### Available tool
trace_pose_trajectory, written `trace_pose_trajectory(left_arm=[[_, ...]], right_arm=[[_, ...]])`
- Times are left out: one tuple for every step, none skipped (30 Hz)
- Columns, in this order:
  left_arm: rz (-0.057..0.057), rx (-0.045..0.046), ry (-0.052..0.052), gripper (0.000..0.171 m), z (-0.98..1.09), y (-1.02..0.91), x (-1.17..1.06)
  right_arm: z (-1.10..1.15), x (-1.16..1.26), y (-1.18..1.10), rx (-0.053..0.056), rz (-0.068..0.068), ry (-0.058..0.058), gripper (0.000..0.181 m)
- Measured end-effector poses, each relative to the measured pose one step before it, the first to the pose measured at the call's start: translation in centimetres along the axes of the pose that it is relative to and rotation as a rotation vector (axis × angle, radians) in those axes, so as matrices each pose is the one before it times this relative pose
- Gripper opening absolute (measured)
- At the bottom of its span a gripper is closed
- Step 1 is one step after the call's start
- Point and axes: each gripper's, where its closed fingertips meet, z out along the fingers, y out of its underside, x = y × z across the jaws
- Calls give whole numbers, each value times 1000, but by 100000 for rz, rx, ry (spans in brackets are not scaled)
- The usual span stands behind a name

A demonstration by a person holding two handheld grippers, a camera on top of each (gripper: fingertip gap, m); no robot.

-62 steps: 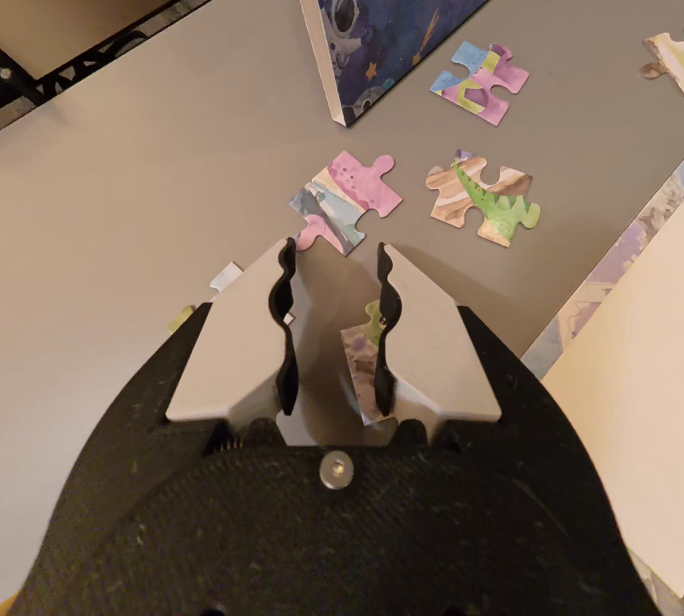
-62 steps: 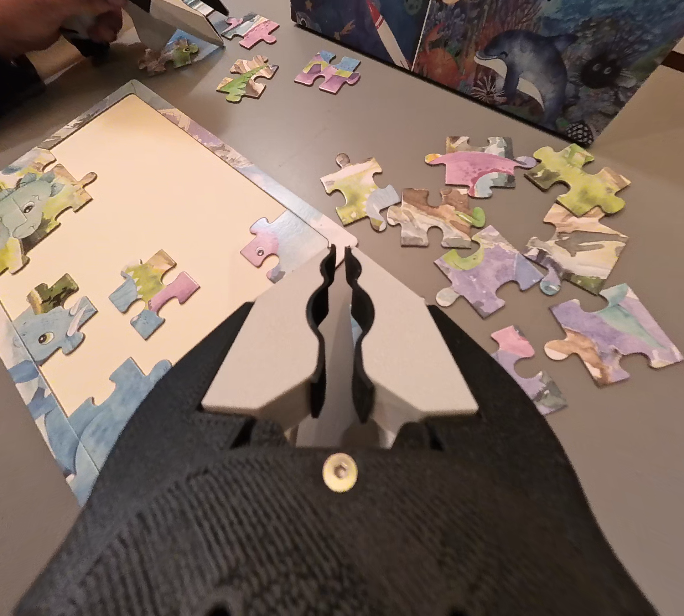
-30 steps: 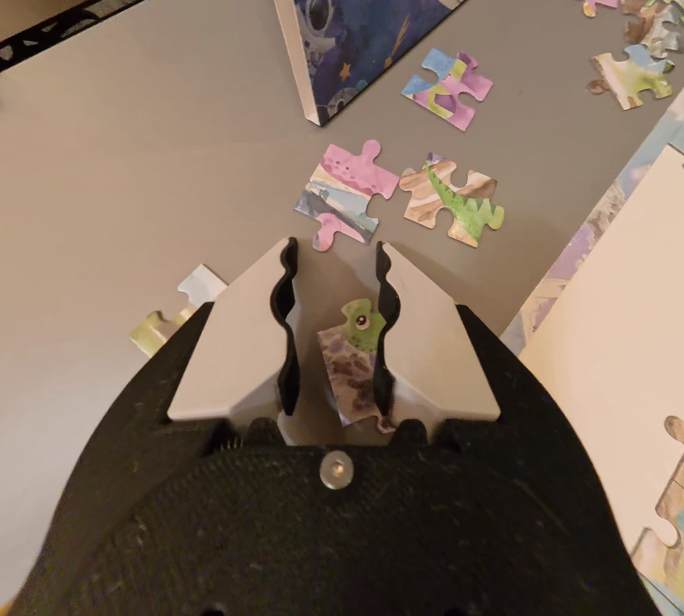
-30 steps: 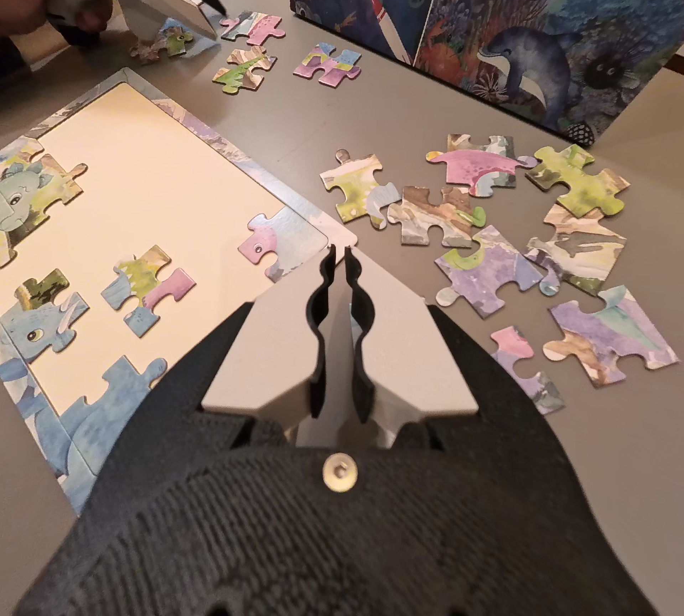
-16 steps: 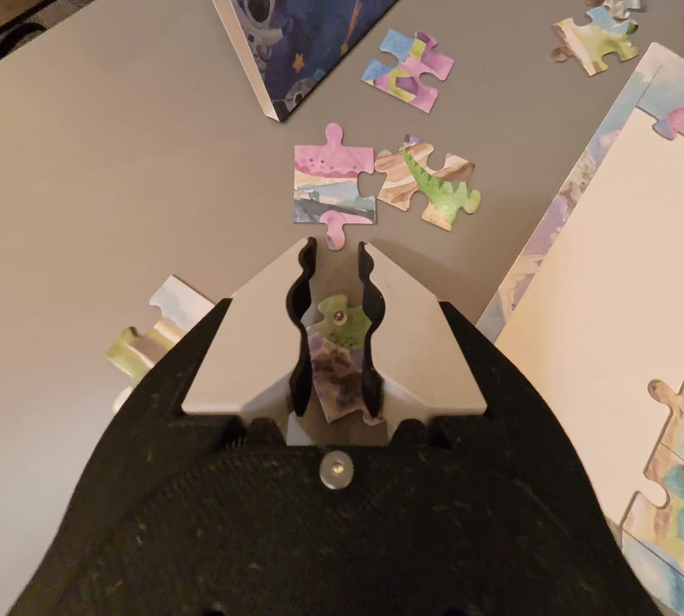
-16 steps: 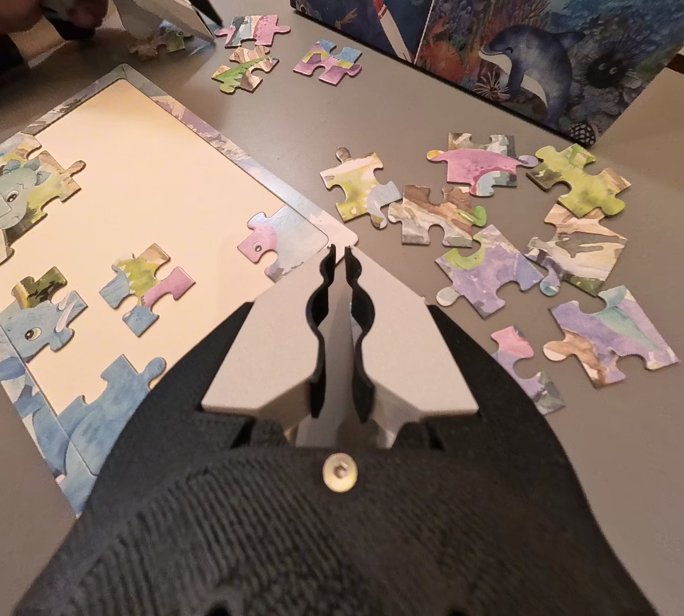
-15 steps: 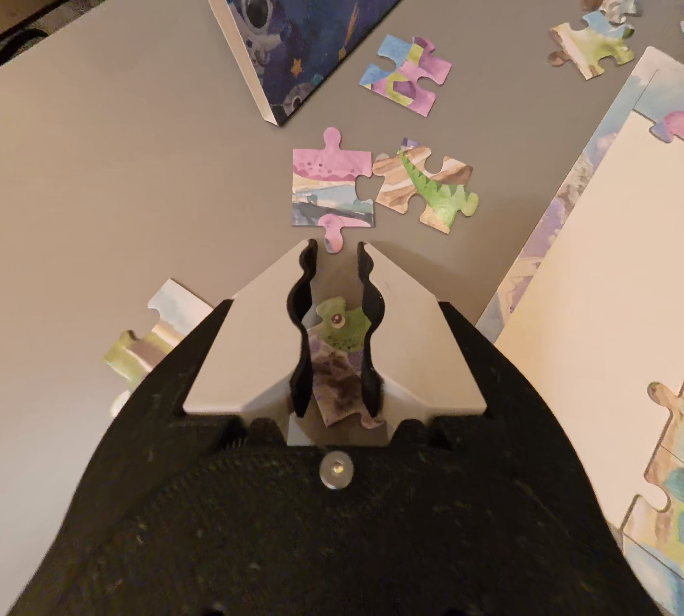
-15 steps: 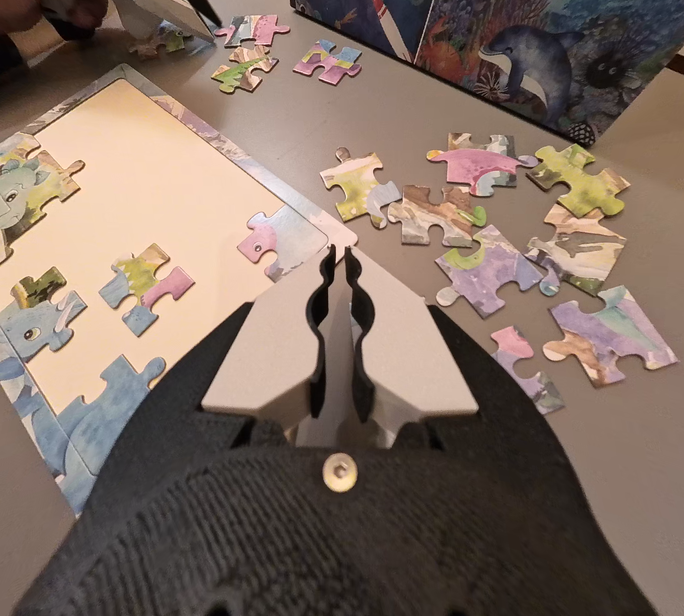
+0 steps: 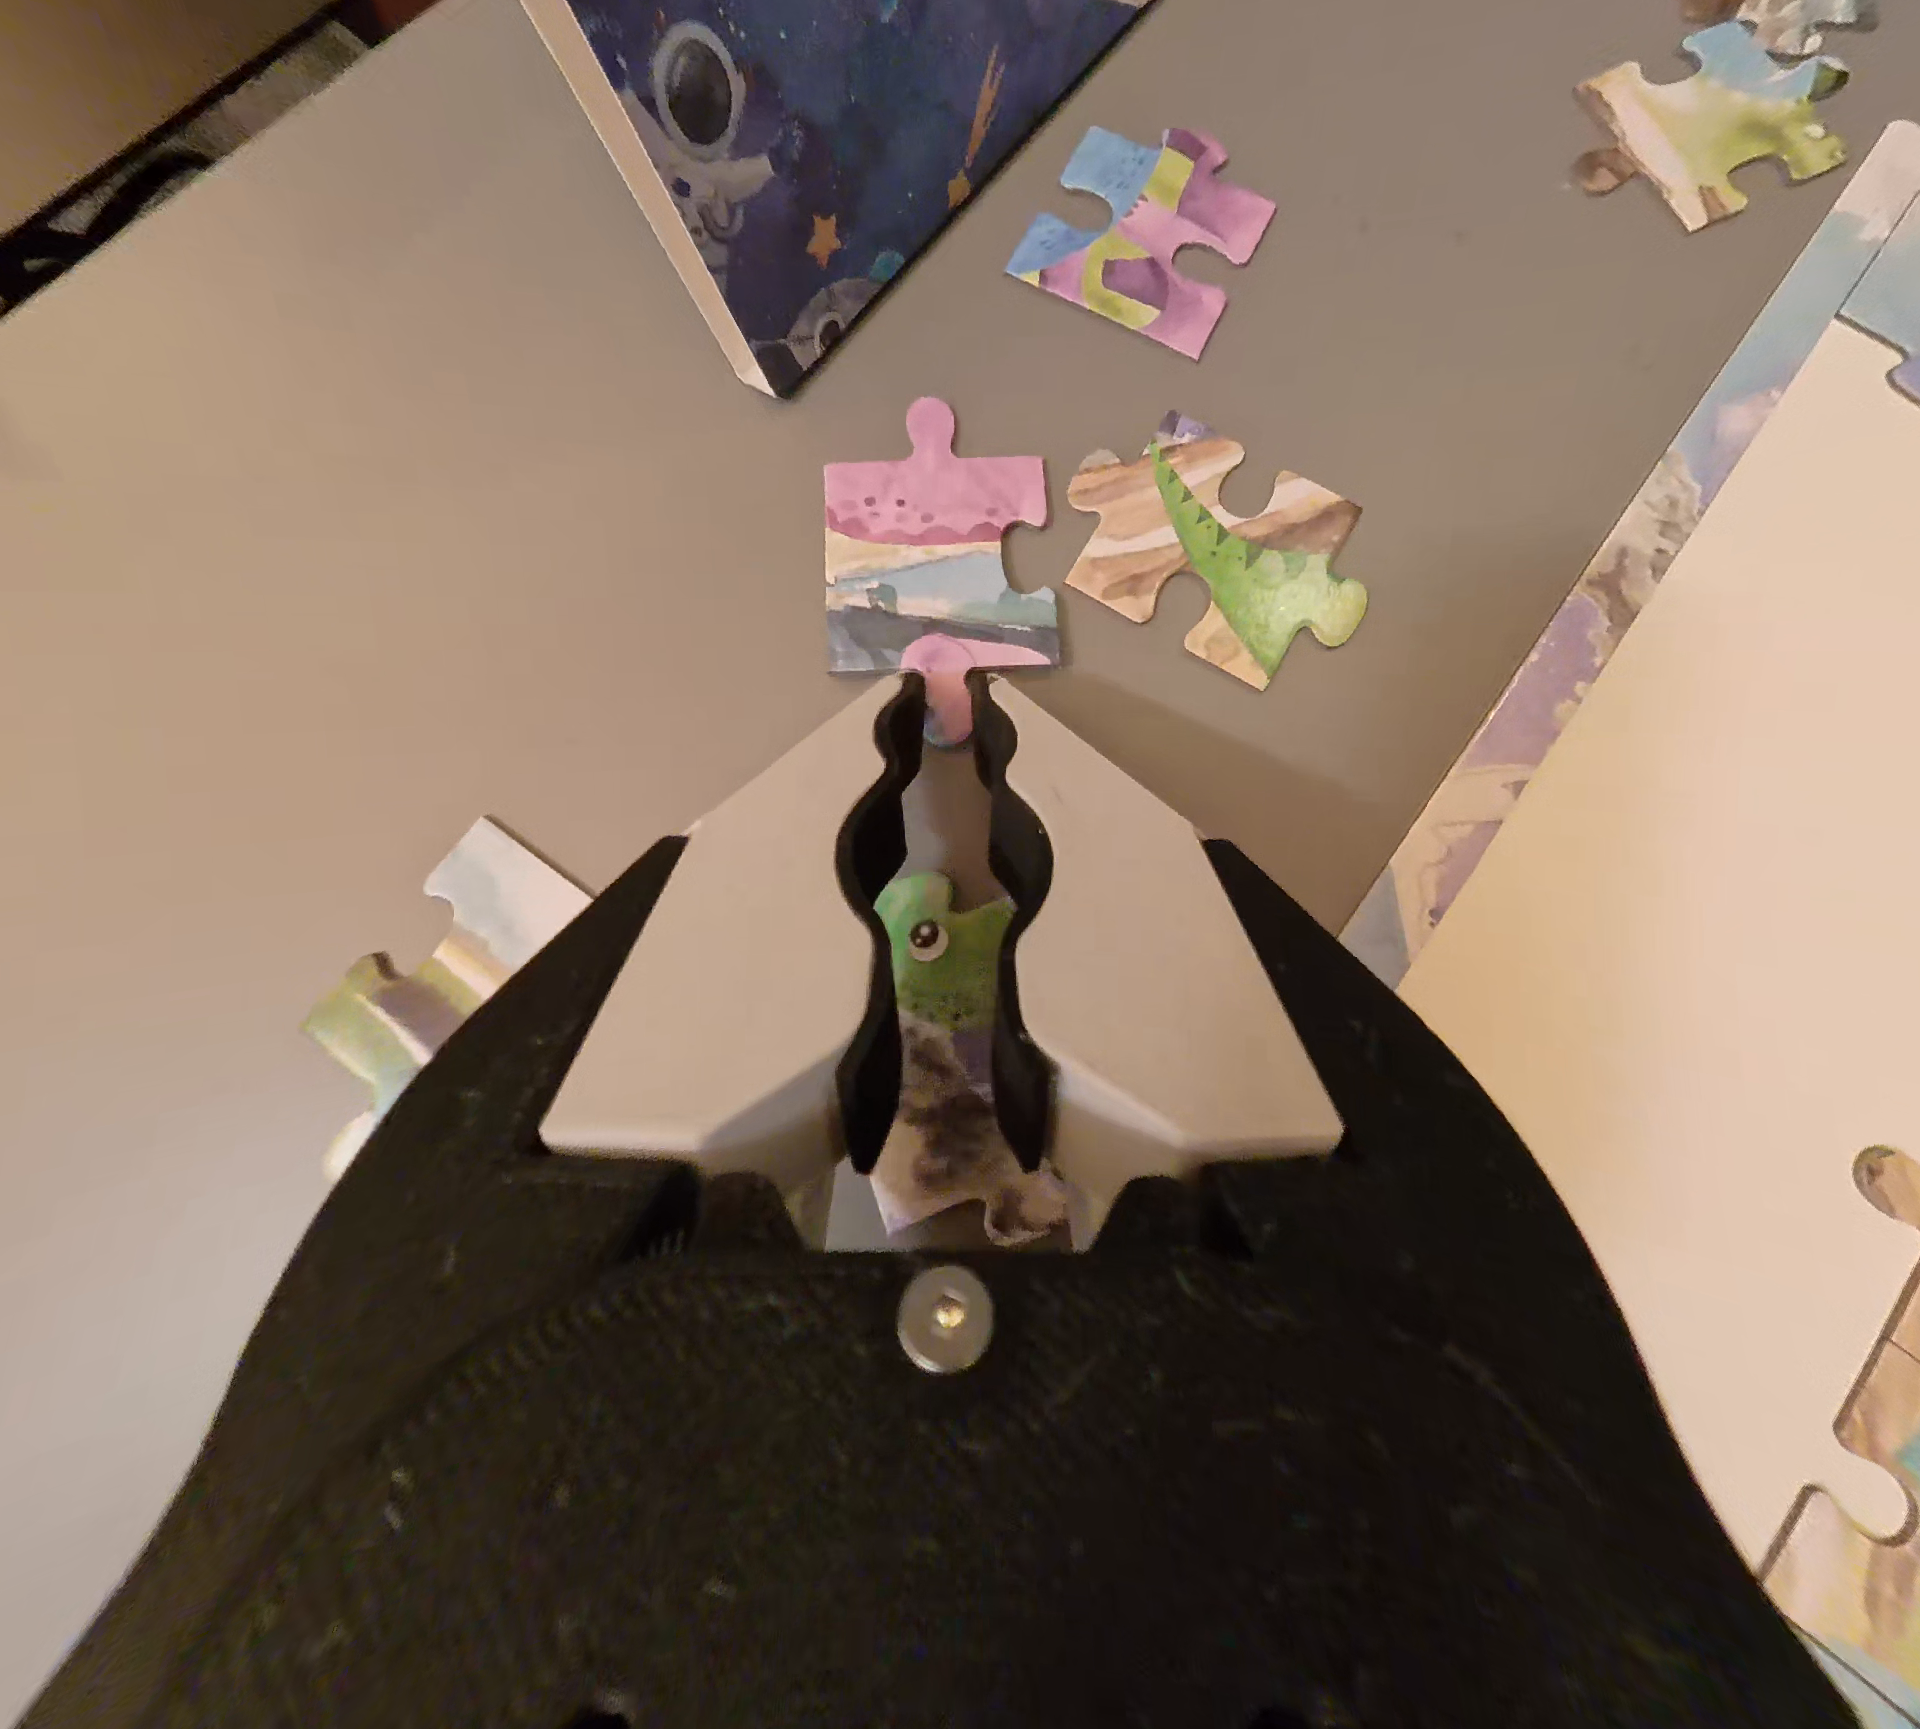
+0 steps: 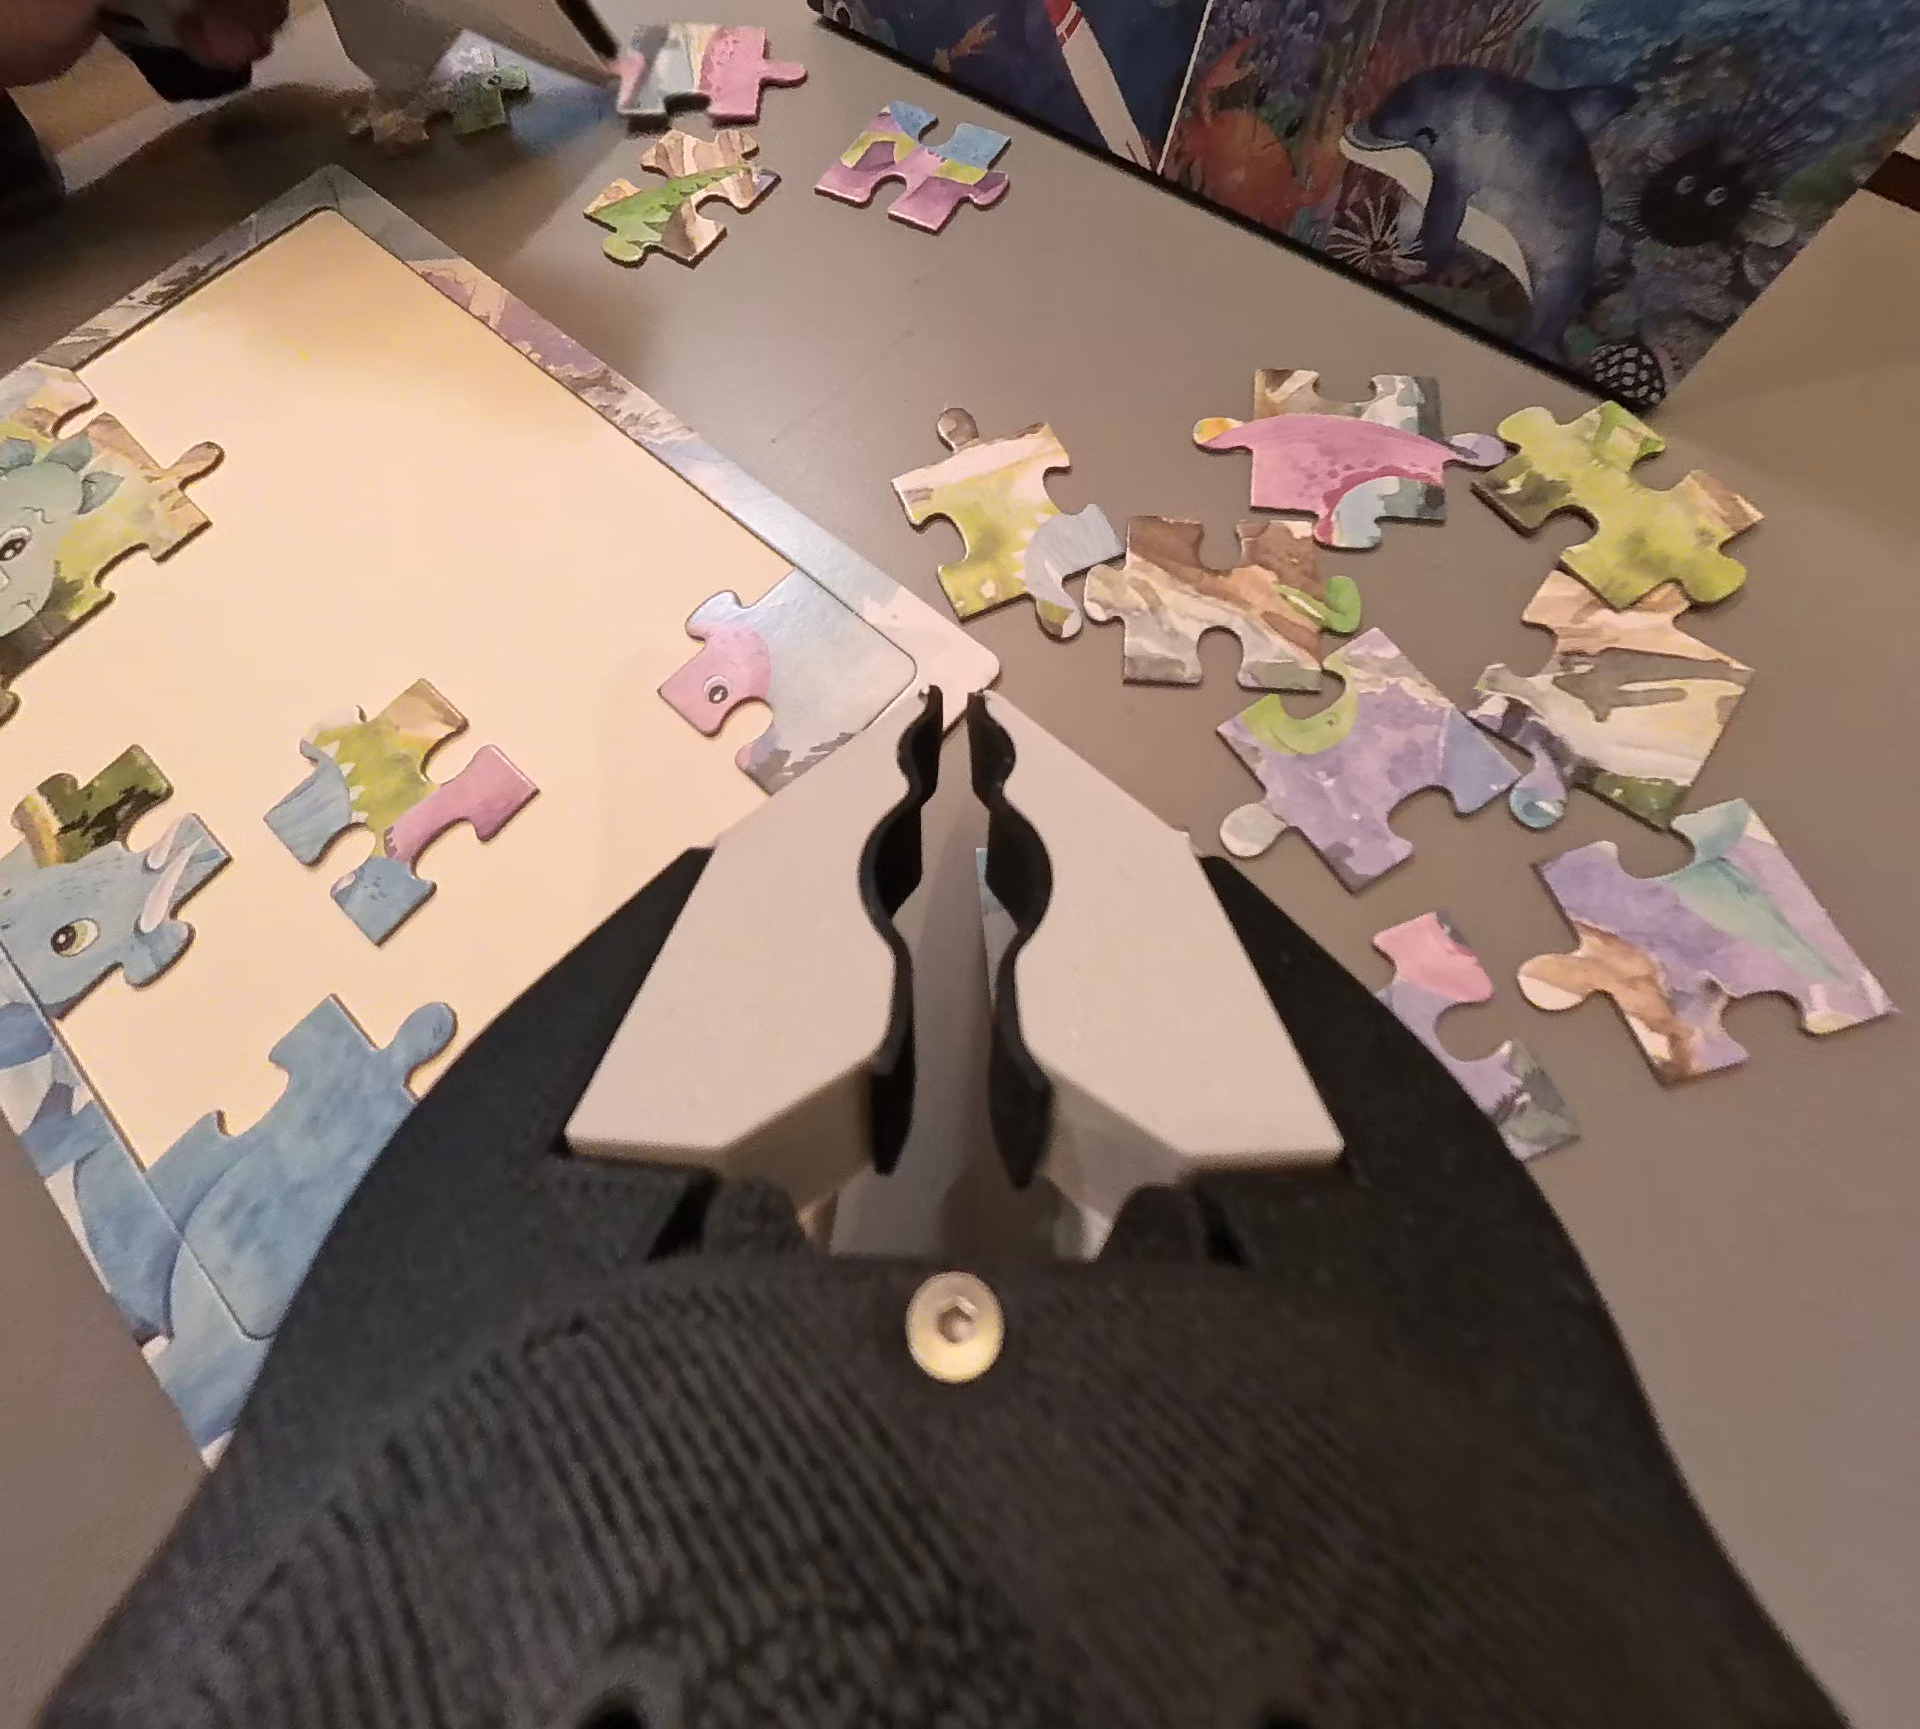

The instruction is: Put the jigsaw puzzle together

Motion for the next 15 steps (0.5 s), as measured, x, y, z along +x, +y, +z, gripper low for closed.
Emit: trace_pose_trajectory(left_arm=[[288, 1533, -591, 7, -225, -268, -87], [272, 1677, -637, 7, -265, -315, -99], [299, 1869, -574, 7, -314, -358, -75], [403, 1954, -309, 7, -328, -399, -12], [544, 1837, -179, 6, -337, -415, 43], [1102, 2081, -19, 0, -343, -440, 115], [975, 2307, -716, 0, -304, -477, 59], [956, 1407, -184, 0, -252, -371, 140], [962, 493, -10, 0, -163, -235, 151], [927, -238, -248, 0, -86, -103, 111], [988, -544, -770, 0, -30, 5, 6], [883, -670, -1106, 0, 30, 87, -102], [386, -580, -1031, 0, 89, 155, -139], [-388, -509, -646, 1, 193, 237, -163], [-1298, -590, -150, 12, 306, 298, -147]], right_arm=[[-4, 2, -11, 21, -17, 13, 3], [-2, -2, -2, 52, -32, 18, 3], [0, -11, 1, 5, -39, -1, 3], [3, -3, 3, -44, -39, 13, 3], [3, 1, 2, -41, -58, 30, 3], [10, 7, 15, -105, -29, 40, 3], [7, -3, 13, -58, -12, 24, 3], [6, -7, -3, 0, -10, -2, 3], [4, 8, -2, -23, -20, 3, 3], [11, -1, 6, -12, -22, 29, 3], [-3, 2, 6, -43, -8, 7, 3], [8, -10, 11, -45, 9, -15, 3], [4, -10, -1, -18, -11, -24, 3], [4, -8, 0, -23, -35, -19, 3], [6, -15, -4, 15, -75, 12, 3]])
